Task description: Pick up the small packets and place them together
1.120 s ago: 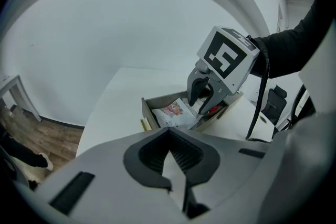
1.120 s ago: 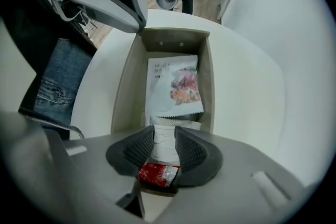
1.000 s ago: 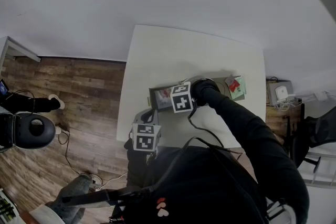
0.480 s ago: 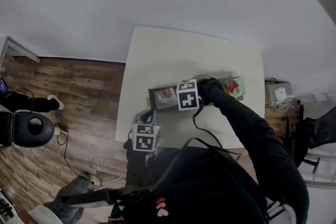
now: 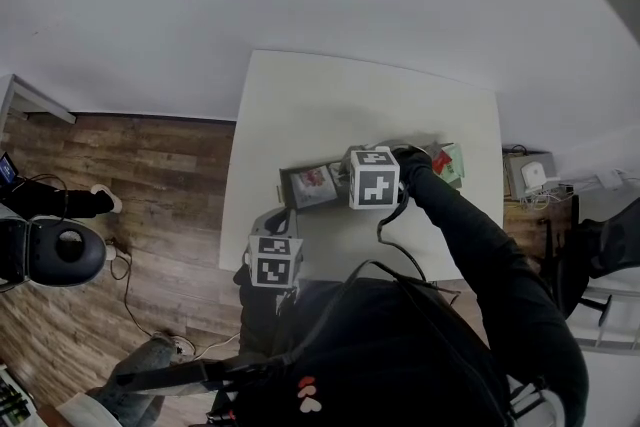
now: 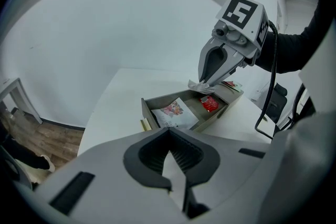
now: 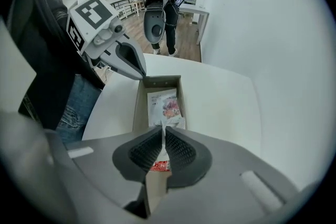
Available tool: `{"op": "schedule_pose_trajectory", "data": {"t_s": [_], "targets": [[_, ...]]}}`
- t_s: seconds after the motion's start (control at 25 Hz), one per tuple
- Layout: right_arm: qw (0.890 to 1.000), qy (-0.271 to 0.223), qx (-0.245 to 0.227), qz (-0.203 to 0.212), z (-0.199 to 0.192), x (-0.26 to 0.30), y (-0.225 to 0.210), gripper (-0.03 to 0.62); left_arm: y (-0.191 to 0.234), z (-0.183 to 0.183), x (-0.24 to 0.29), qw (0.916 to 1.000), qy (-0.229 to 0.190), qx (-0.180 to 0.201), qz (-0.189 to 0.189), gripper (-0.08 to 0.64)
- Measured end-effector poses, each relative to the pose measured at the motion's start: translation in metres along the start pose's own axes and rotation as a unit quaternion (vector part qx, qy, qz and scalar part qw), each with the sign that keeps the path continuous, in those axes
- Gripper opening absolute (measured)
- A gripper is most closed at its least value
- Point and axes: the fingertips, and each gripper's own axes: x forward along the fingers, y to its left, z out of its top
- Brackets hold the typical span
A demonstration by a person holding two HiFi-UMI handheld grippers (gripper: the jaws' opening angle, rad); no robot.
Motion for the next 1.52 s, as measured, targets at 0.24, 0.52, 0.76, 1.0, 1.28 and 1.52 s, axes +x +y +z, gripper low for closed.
{"op": "schedule_pose_trajectory", "data": {"t_s": [0.24,0.52,0.76,1.0,1.28,1.52], "targets": [[0.998,-0.04,0.024,-0.051,-0.012,-0.039,-0.007,0.021,0.0,0.0,0.001,1.0,0.003,0.004,0.002,0.001],[0.988,-0.041,0.083,-0.123,-0.07,-0.089,-0.023,0.021,-0.002,0.0,0.0,1.0,0.005,0.004,0.001,0.001],[0.975,-0.031,0.16,-0.149,-0.134,-0.113,-0.024,0.021,-0.003,0.001,0.0,0.9999,0.008,0.009,0.004,0.0],[0.969,-0.015,0.198,-0.145,-0.171,-0.108,-0.008,0.021,-0.005,0.0,-0.001,0.9999,0.014,0.008,0.006,0.0],[0.968,-0.009,0.221,-0.119,-0.187,-0.088,0.011,0.021,-0.002,0.001,0.0,0.9999,0.011,0.001,0.009,0.001],[0.968,0.008,0.224,-0.113,-0.197,-0.071,0.021,0.021,-0.003,0.001,0.0,0.9999,0.01,-0.002,0.013,0.0]]}}
